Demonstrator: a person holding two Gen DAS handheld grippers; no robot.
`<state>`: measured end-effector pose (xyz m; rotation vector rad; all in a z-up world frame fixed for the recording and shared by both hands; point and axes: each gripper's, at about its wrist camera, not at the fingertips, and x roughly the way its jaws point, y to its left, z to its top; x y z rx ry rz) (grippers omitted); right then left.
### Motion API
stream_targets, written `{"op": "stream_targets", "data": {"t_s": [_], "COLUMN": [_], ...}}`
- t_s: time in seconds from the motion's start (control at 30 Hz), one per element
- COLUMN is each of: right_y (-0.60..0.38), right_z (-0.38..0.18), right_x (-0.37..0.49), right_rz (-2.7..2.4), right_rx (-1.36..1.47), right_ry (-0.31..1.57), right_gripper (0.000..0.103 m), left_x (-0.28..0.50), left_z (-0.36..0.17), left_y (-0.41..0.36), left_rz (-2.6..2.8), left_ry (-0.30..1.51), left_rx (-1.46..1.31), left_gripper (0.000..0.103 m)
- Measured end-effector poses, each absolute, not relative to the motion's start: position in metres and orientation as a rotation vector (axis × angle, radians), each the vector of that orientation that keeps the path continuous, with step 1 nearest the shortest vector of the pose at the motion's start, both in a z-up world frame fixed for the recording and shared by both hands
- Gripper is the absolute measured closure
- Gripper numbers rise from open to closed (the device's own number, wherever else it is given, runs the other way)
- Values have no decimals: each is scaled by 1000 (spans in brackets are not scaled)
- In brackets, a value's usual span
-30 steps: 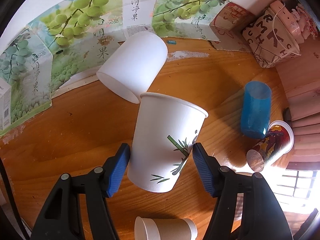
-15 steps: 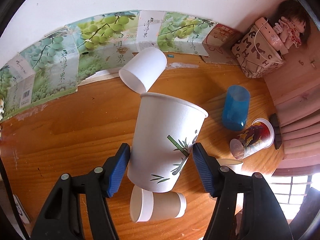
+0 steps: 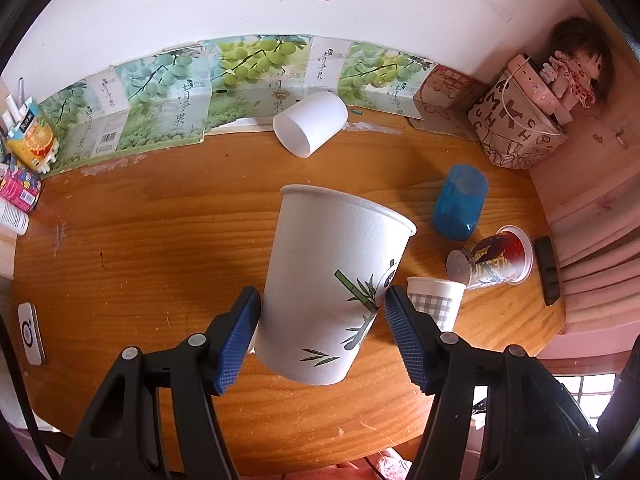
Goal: Flip cup upright
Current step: 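Carry the held panda-print cup with the left gripper toward the right gripper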
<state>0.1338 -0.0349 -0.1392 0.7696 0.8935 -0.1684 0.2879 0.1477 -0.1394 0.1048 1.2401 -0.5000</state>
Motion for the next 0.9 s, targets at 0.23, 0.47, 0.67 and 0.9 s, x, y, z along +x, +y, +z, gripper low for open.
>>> {"op": "stream_targets", "data": {"t_s": [0.23, 0.47, 0.67, 0.9], "right_y": [-58, -74, -83, -85], "right_z": [-143, -149, -161, -178], "right_x": [112, 92, 80, 74], "right_rz": [-148, -144, -116, -72], "right_rx": [792, 770, 752, 706], "right_ry": [914, 948, 1001, 1081], "right_gripper": [0, 0, 0, 0], "left_x": [247, 217, 198, 183], "left_z": [-142, -157, -180, -205], "left_y": [155, 158, 157, 153], "left_rz": [-464, -433, -399, -371], "left_ry": [1253, 1293, 1341, 1379], "left_rx": [78, 32, -36, -108], "left_gripper": [35, 35, 35, 35]}}
